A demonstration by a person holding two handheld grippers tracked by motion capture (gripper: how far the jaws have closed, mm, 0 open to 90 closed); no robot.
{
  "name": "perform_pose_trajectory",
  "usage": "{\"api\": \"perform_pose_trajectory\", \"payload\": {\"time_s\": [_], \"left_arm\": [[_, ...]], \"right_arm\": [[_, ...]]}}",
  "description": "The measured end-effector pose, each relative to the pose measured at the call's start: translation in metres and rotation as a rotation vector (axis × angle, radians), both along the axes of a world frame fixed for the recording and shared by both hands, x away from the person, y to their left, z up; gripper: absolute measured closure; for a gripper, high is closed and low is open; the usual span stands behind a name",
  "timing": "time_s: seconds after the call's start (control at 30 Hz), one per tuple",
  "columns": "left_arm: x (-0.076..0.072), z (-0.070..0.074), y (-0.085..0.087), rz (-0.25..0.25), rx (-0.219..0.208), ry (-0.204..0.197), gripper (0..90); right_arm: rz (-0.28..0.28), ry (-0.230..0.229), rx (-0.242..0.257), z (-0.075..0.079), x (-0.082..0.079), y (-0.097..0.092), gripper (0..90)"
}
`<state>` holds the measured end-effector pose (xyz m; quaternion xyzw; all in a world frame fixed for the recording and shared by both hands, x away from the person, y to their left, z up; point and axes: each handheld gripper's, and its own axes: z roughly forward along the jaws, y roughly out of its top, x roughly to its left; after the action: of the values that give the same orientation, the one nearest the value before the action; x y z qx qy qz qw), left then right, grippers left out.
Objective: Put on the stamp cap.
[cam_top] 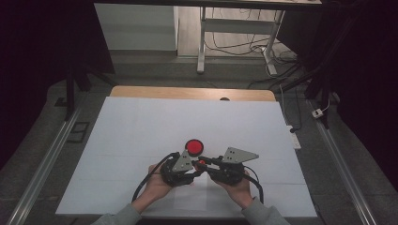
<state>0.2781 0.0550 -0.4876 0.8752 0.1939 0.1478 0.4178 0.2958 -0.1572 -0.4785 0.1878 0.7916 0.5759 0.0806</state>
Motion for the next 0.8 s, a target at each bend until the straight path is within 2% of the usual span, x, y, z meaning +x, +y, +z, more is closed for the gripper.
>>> {"api": "perform_pose_trajectory", "payload": {"time_s": [0.1,0.23,0.33,0.4,0.8], "left_arm": [[-0.0006,-0.0002,0.0,-0.006,0.014,-0.007,65.3],[0.0006,-0.0015,0.0005,-0.009,0.012,0.012,65.3],[0.0025,-0.0036,0.0007,-0.015,0.021,0.028,65.2],[0.0033,-0.0045,0.0011,-0.014,0.01,0.032,65.1],[0.0038,-0.0054,0.0011,-0.002,0.001,0.022,63.9]], "right_arm": [[0.0,0.003,0.017,-0.0027,-0.0006,-0.0005,72.5],[-0.003,0.006,0.027,-0.006,-0.0011,-0.0006,72.5],[-0.007,0.006,0.017,-0.008,-0.0014,0.0006,72.4],[-0.008,0.0,0.002,-0.0084,-0.0012,0.0015,72.4],[-0.014,-0.018,-0.01,-0.0059,-0.0011,0.0021,72.1]]}}
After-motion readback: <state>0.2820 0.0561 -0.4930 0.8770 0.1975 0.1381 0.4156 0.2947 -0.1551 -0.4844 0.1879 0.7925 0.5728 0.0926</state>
